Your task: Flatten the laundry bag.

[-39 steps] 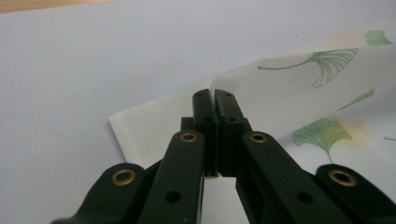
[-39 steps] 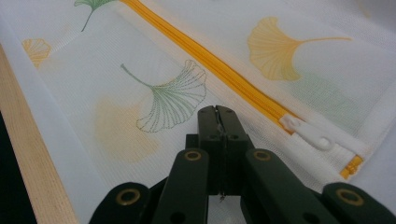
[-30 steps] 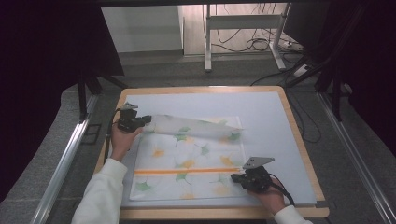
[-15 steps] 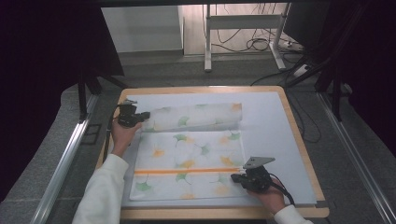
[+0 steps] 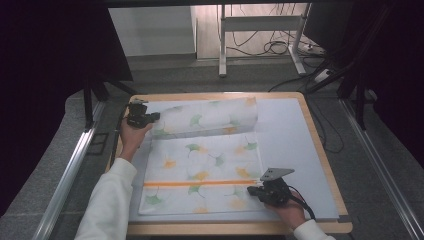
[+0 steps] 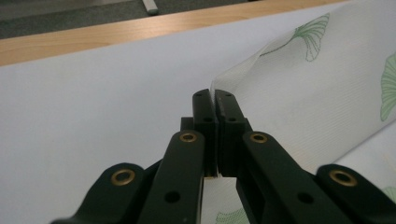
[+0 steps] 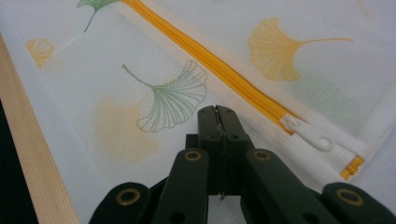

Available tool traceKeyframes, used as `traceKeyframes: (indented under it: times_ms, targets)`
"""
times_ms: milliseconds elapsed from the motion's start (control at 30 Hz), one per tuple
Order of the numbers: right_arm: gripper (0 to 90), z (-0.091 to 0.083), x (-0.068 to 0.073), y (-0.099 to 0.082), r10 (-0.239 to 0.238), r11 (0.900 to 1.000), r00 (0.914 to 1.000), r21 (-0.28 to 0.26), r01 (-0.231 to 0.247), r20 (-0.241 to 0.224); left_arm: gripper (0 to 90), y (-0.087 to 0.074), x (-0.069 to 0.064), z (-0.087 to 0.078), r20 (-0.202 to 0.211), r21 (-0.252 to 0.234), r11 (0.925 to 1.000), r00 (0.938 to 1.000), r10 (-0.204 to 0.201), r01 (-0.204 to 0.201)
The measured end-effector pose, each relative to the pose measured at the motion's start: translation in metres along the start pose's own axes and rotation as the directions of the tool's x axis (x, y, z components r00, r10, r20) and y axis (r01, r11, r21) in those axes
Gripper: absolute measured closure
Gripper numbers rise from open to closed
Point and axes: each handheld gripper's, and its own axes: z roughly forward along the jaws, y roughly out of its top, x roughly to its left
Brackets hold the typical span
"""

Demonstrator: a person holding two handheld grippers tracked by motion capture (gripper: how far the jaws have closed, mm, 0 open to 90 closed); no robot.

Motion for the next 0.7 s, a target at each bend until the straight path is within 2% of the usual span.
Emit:
traceKeyframes:
  times_ms: [100, 167, 267, 300, 367, 400, 433, 467, 500, 533, 567, 600, 633, 667, 700]
  targets:
    - [89.4, 0.0, 0.0, 0.0, 0.0, 1.0, 1.0, 0.0, 0.0, 0.003, 89.0, -0.002, 0.011, 0.004, -0.008, 0.013, 0.9995, 0.9996, -0.028, 0.029]
    - [89.3, 0.0, 0.0, 0.0, 0.002, 1.0, 1.0, 0.0, -0.002, 0.003, 88.5, -0.003, 0.013, 0.004, -0.008, 0.014, 0.9993, 0.9993, -0.036, 0.036]
    - [89.3, 0.0, 0.0, 0.0, 0.005, 1.0, 1.0, -0.001, -0.005, 0.001, 86.5, -0.003, 0.016, 0.003, -0.016, -0.007, 0.9988, 0.9987, -0.049, 0.049]
    - [89.3, 0.0, 0.0, 0.0, 0.005, 1.0, 1.0, -0.001, -0.005, 0.0, 82.4, -0.002, 0.016, 0.002, -0.03, -0.015, 0.9988, 0.9984, -0.047, 0.047]
    - [89.3, 0.0, 0.0, 0.0, 0.006, 1.0, 1.0, 0.0, -0.006, -0.001, 69.0, 0.0, 0.014, -0.003, -0.011, -0.043, 0.9981, 0.999, -0.044, 0.044]
    - [89.3, 0.0, 0.0, 0.0, 0.006, 1.0, 1.0, 0.0, -0.006, -0.001, 65.4, 0.0, 0.014, -0.005, -0.012, -0.048, 0.9982, 0.9992, -0.037, 0.036]
    - [89.4, 0.0, 0.0, 0.0, 0.007, 1.0, 1.0, 0.0, -0.007, -0.001, 59.4, 0.002, 0.011, -0.011, -0.036, -0.064, 0.9977, 0.9991, -0.024, 0.021]
    - [89.4, 0.0, 0.0, 0.0, 0.007, 1.0, 1.0, 0.0, -0.007, -0.001, 54.2, 0.002, 0.011, -0.011, -0.036, -0.064, 0.9977, 0.9991, -0.024, 0.021]
    - [89.3, 0.0, 0.0, 0.0, 0.002, 1.0, 1.0, 0.001, -0.002, 0.001, 49.2, 0.001, 0.009, -0.018, -0.026, -0.082, 0.9966, 0.9995, -0.017, 0.014]
    - [89.3, 0.0, 0.0, 0.0, 0.002, 1.0, 1.0, 0.002, -0.002, 0.002, 47.6, 0.001, 0.008, -0.021, 0.01, -0.079, 0.9967, 0.9997, -0.02, 0.021]
    - [89.3, 0.0, 0.0, 0.0, 0.001, 1.0, 1.0, 0.003, -0.001, 0.003, 45.2, 0.0, 0.006, -0.024, 0.023, -0.08, 0.9967, 0.9997, -0.011, 0.012]
    - [89.3, 0.0, 0.0, 0.0, 0.001, 1.0, 1.0, 0.003, -0.001, 0.003, 44.5, 0.0, 0.006, -0.024, 0.023, -0.08, 0.9967, 0.9997, -0.011, 0.012]
    - [89.3, 0.0, 0.0, 0.0, 0.0, 1.0, 1.0, 0.004, 0.0, 0.004, 44.5, -0.003, 0.0, -0.032, 0.05, -0.096, 0.9953, 0.9988, 0.001, 0.004]
    - [89.3, 0.0, 0.0, 0.0, 0.0, 1.0, 1.0, 0.004, 0.0, 0.004, 44.6, -0.003, 0.0, -0.032, 0.05, -0.096, 0.9953, 0.9988, 0.001, 0.004]
    - [89.3, 0.0, 0.0, 0.0, 0.003, 1.0, 1.0, 0.003, -0.003, 0.003, 46.2, -0.009, -0.005, -0.039, 0.091, -0.102, 0.9947, 0.9958, 0.013, -0.003]
